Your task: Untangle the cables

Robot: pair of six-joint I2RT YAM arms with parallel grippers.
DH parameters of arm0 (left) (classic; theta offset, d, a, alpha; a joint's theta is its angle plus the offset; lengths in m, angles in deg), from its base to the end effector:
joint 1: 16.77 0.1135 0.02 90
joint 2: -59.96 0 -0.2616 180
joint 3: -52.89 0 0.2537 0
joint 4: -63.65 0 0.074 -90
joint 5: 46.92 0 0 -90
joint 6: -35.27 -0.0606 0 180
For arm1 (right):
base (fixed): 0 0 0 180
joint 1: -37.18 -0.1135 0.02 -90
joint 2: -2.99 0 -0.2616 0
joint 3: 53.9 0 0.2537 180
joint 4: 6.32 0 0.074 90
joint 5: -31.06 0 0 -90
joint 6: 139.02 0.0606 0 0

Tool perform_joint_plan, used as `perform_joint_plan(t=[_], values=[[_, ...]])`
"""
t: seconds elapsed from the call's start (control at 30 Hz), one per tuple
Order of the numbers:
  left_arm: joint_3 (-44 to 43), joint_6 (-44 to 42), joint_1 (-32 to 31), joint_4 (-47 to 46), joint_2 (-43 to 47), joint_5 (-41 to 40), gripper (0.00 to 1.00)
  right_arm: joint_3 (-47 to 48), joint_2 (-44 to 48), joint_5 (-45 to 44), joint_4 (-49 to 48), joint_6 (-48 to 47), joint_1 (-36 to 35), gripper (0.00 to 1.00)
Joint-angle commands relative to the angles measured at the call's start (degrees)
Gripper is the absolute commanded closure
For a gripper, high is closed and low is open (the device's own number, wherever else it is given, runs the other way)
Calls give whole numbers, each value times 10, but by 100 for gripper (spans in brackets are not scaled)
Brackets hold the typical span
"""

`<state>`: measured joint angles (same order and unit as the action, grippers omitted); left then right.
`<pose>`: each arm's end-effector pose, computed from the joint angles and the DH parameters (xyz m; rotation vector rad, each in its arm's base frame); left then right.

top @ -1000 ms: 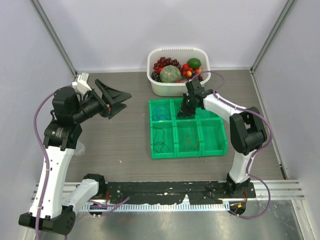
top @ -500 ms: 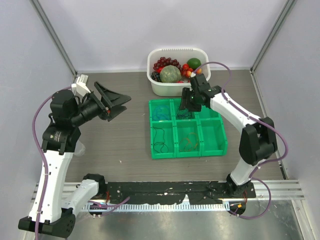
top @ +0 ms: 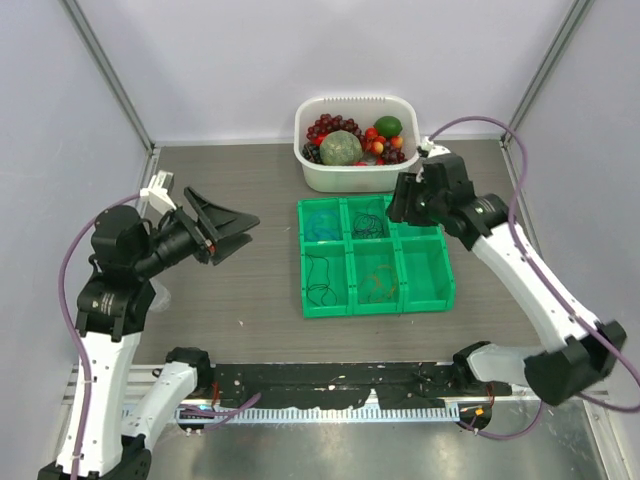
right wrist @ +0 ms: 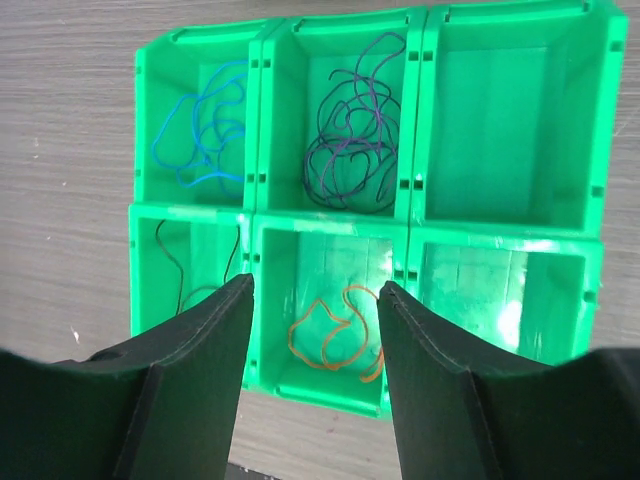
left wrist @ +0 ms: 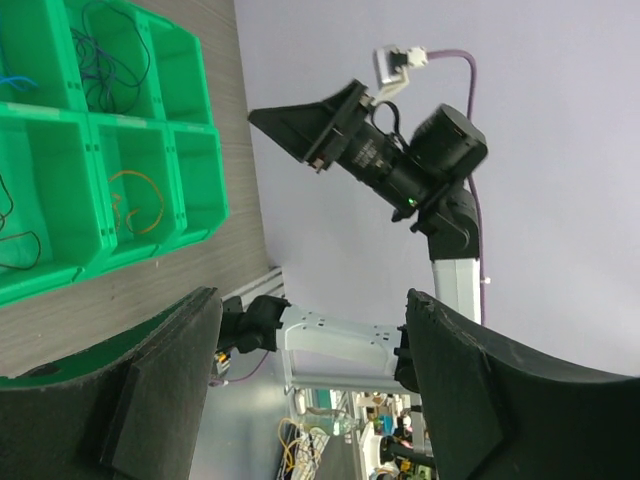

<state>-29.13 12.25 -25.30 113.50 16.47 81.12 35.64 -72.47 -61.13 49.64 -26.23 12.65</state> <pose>0.1409 -0.0589 0.4277 -0.4645 1.9427 -1.4886 0.2744 0.1227 0.3386 -0.0155 2.3309 0.3768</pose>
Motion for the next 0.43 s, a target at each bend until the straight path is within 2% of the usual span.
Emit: perform_joint_plan(t=[0.0,0.1,0.13,0.23,0.4], values=[[10,-3,3,18,42,32,22,-36,129,-25,3,-6,-2,41],[15,-1,3,29,65,35,21,-72,236,-54,-7,20,-2,39],[15,1,3,30,72,37,21,-75,252,-72,-4,23,-2,28],[1,0,3,32,85,38,21,-66,328,-110,22,39,-2,26],[-33,-1,3,-7,79,38,18,1,378,-166,46,39,-2,24]])
